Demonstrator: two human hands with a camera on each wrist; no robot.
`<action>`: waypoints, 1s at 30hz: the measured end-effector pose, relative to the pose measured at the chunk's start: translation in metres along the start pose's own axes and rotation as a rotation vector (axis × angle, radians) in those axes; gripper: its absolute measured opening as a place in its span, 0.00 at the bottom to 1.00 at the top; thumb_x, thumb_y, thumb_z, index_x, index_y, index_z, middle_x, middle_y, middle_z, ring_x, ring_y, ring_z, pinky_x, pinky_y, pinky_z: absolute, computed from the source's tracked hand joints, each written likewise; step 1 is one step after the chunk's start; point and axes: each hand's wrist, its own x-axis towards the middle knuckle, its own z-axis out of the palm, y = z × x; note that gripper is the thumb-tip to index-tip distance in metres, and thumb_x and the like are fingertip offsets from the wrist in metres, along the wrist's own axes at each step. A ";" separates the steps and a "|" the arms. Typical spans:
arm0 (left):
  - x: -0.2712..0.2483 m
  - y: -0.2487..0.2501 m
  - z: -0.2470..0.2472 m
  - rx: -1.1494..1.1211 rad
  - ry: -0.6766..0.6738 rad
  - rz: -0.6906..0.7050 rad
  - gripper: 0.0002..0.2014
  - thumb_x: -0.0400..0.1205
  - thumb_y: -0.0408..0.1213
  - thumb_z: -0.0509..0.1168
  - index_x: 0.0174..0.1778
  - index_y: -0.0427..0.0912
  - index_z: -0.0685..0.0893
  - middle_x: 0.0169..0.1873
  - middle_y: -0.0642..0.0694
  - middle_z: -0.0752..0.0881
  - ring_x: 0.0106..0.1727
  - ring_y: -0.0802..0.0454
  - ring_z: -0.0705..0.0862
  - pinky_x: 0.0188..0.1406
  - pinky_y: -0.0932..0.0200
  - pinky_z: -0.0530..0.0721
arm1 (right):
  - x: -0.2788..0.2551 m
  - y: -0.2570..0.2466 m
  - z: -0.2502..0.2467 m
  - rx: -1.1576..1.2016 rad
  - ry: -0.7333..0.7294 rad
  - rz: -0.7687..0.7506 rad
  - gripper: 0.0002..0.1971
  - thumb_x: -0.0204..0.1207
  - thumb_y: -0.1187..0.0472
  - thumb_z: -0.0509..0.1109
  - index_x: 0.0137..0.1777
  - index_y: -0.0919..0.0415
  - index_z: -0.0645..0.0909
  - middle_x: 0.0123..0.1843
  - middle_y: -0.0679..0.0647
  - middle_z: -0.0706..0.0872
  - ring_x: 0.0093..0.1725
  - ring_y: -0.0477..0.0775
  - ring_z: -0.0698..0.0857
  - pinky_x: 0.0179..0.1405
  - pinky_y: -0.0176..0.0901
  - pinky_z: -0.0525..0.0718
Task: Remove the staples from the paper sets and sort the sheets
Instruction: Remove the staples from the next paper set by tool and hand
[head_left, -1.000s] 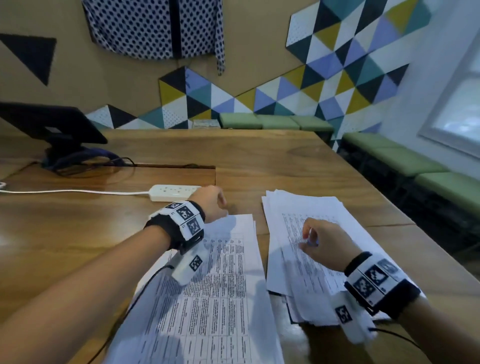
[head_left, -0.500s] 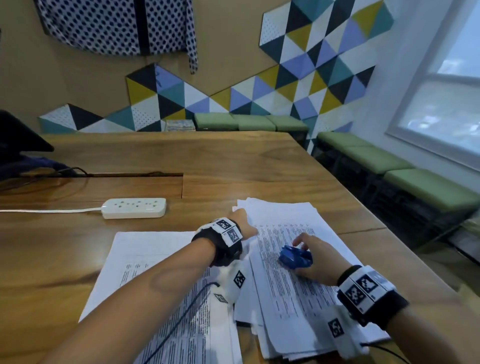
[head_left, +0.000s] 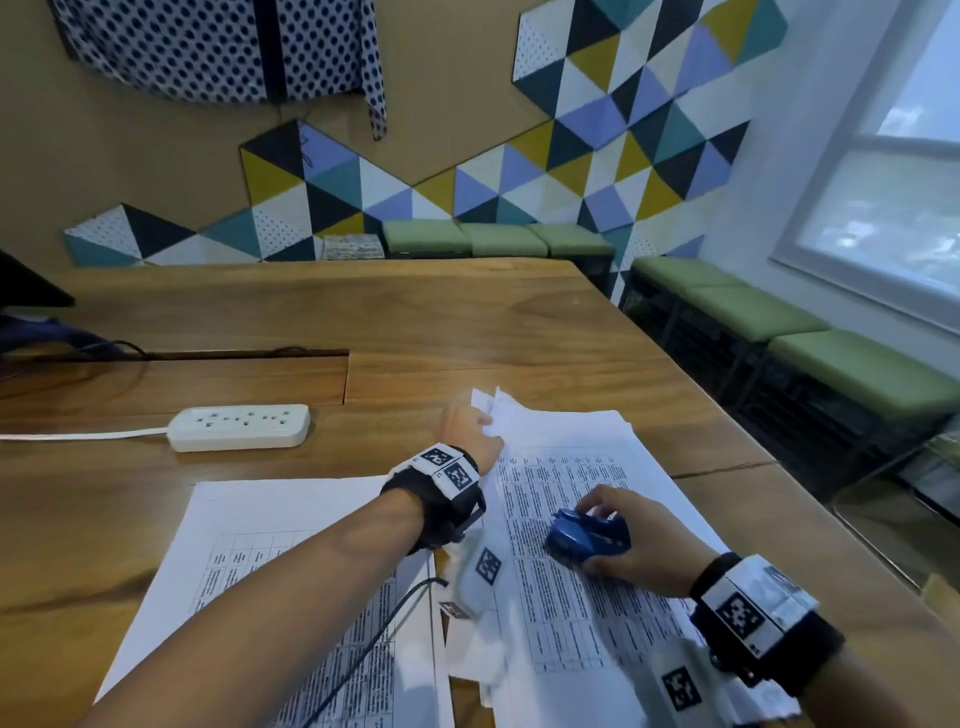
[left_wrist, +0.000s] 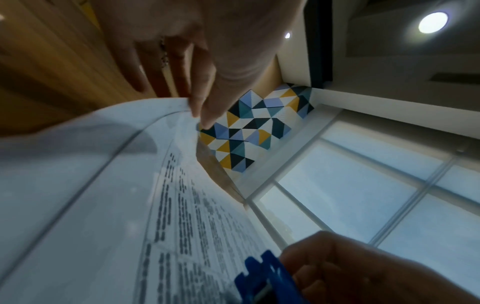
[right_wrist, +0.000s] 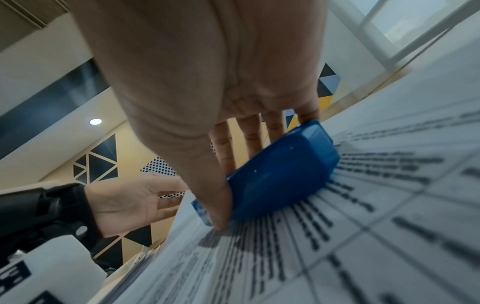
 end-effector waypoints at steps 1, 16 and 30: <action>0.000 0.001 -0.001 -0.063 0.025 0.037 0.14 0.76 0.31 0.69 0.57 0.36 0.85 0.62 0.41 0.83 0.63 0.46 0.80 0.59 0.60 0.77 | 0.000 0.001 0.000 0.009 0.007 0.003 0.22 0.65 0.57 0.79 0.54 0.45 0.72 0.54 0.48 0.79 0.52 0.48 0.80 0.51 0.34 0.79; -0.018 0.022 -0.020 -0.094 0.065 0.234 0.22 0.69 0.18 0.61 0.48 0.51 0.71 0.36 0.47 0.78 0.33 0.48 0.76 0.28 0.58 0.73 | -0.014 0.011 -0.001 0.119 0.122 0.051 0.20 0.76 0.59 0.69 0.67 0.57 0.71 0.56 0.52 0.77 0.55 0.52 0.81 0.56 0.44 0.80; -0.015 0.016 -0.012 0.059 0.075 0.104 0.20 0.76 0.26 0.64 0.65 0.42 0.80 0.64 0.42 0.81 0.64 0.44 0.78 0.55 0.61 0.74 | -0.018 0.015 0.002 0.131 0.138 0.045 0.20 0.77 0.58 0.68 0.68 0.55 0.71 0.56 0.51 0.78 0.54 0.50 0.81 0.51 0.39 0.81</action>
